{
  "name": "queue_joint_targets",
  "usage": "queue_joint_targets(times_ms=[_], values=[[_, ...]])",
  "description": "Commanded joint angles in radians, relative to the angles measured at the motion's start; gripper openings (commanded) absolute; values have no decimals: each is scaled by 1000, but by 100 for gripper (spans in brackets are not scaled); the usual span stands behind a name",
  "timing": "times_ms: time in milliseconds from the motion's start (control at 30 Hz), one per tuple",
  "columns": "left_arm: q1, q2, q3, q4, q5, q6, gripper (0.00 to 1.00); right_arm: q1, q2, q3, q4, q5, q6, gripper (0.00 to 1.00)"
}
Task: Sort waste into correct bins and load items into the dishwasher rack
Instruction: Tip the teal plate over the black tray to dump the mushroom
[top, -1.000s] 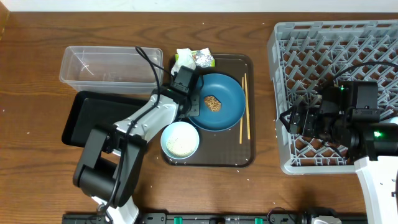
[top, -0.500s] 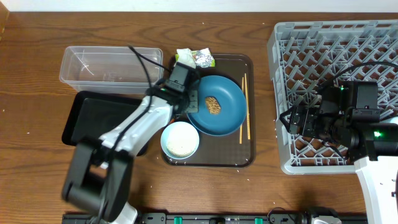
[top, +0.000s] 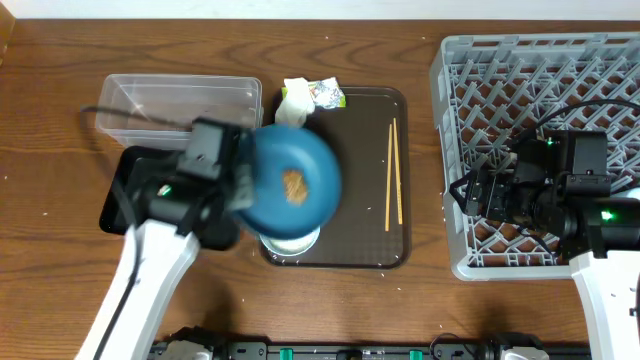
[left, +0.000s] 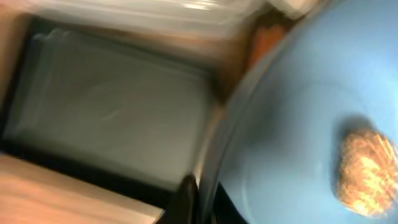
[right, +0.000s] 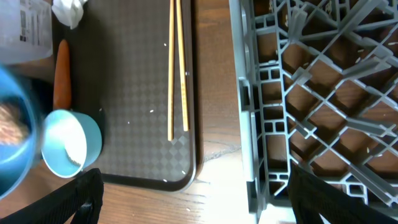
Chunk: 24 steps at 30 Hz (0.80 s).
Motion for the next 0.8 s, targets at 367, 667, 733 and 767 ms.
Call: queue_joint_targets(times_ms=[367,667,733,767], values=[[42,-50,9,-261,-752,-381,6,16,-3,11,3,10,0,88],[13,151,50,-273,-1003,-126,6,16,-3,11,-9,10,0,89],[1,155,50,-271,-998,-147,6,16,-3,11,-14,10,0,89],[-1,155,50,-265,-998,-177,6,16,-3,11,-14,10,0,89]])
